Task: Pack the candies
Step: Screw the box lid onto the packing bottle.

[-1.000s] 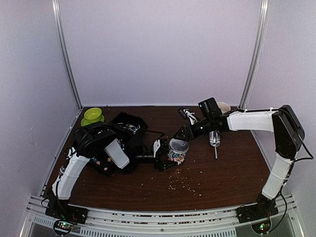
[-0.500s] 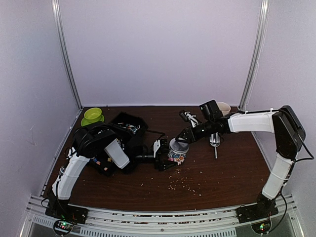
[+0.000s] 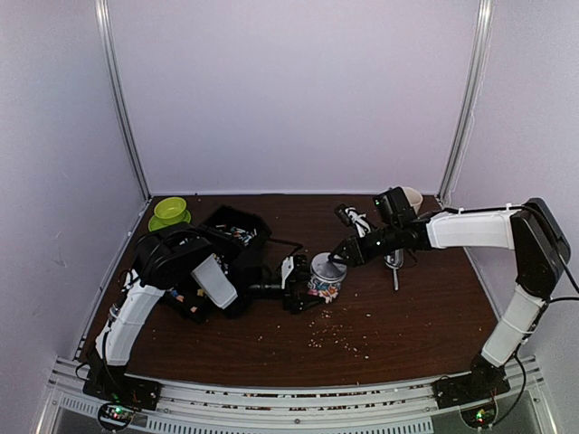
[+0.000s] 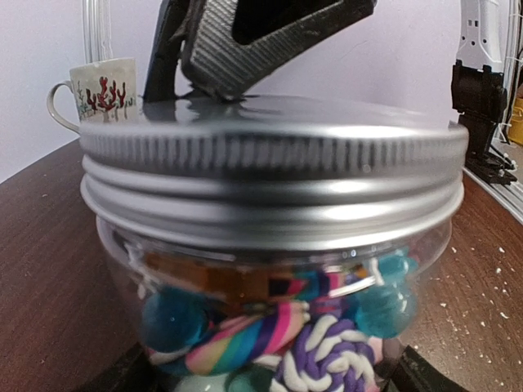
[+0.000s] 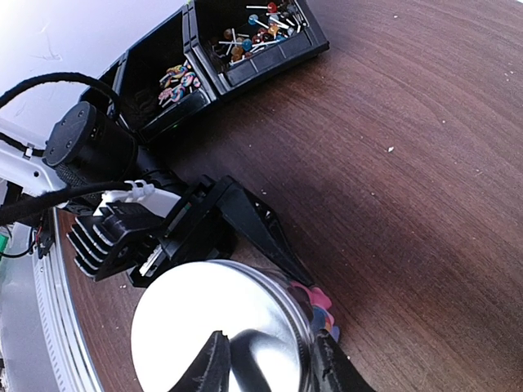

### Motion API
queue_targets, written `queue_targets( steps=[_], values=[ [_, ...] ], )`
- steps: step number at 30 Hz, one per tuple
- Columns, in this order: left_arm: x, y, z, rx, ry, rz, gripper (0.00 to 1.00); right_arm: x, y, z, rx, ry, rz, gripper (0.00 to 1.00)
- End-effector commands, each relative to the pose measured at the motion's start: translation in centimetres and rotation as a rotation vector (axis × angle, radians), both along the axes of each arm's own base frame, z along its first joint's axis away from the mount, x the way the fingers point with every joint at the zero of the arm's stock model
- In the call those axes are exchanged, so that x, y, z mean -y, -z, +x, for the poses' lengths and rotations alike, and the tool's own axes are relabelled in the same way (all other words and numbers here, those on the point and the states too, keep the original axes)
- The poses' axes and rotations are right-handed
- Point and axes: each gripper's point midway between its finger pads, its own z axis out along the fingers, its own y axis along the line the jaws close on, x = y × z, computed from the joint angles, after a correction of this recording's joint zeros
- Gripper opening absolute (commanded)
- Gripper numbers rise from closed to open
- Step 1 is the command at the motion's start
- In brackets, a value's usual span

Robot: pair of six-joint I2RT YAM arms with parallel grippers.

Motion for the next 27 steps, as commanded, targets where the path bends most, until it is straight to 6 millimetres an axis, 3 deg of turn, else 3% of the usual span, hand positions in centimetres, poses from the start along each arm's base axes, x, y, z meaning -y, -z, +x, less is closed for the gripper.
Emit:
queue_targets(
  steps=[1,21,27],
  values=[
    [-1.1,3.4,0.7,-0.122,-0.034,0.070,0.80,0.9,0.5,-1.1,-0.014,0.008,-0.021,0.32],
    [-1.3,3.2,1.1,-0.131,-0.043,0.060,0.80,2.3,0.7,-5.3,-0.047,0.004,-0.011,0.28],
    [-1.3,3.2,1.0,-0.131,-0.039,0.059,0.80,2.9,-0.6,-5.4,-0.006,0.015,-0.025,0.34]
  ],
)
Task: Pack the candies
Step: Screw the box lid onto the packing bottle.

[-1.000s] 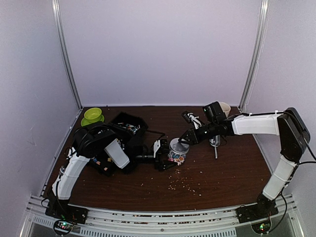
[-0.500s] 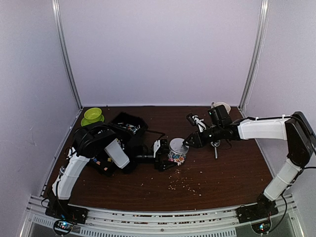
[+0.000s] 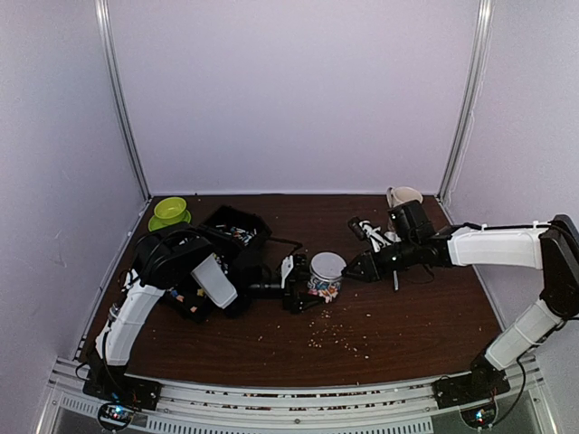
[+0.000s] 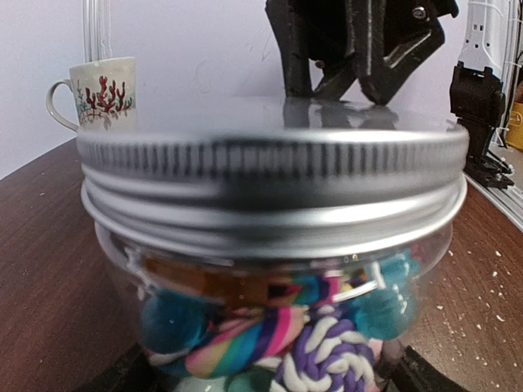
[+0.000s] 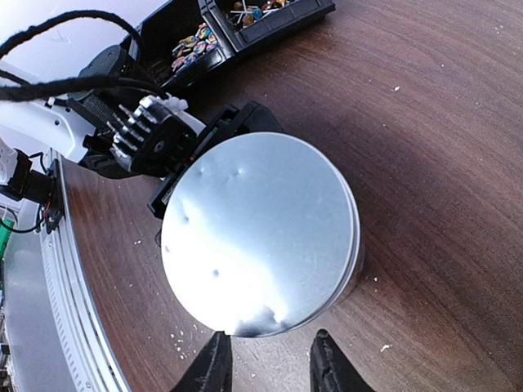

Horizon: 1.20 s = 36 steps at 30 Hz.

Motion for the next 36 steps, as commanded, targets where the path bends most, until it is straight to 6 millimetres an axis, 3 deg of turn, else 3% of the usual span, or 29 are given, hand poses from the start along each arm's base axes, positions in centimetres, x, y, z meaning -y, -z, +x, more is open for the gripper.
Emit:
queue_targets(
  steps=[1,9,13,19,24,36],
  values=[
    [-1.2,3.3,1.0,-0.116,-0.043,0.062,0.80,0.4,-1.2,-0.5,0.026,0.000,-0.019,0.36],
    [-1.3,3.2,0.9,-0.112,-0.040,0.060,0.80,0.0,-4.7,2.1,0.101,0.020,-0.003,0.49],
    [-1.2,3.2,0.9,-0.112,-0.038,0.059,0.80,-1.2,-5.8,4.0,0.116,0.018,0.014,0.50],
    [-1.2,3.2,0.8,-0.113,-0.033,0.060,0.80,-3.8,-4.9,6.2,0.070,-0.041,0.046,0.46],
    [-1.2,3.3,0.8,-0.115,-0.032,0.064,0.80,-5.2,-3.6,6.8,0.020,-0.077,0.074,0.42],
    [-1.1,3.4,0.9,-0.116,-0.029,0.063,0.80,-5.0,-2.2,6.0,-0.013,-0.103,0.057,0.34]
  ],
)
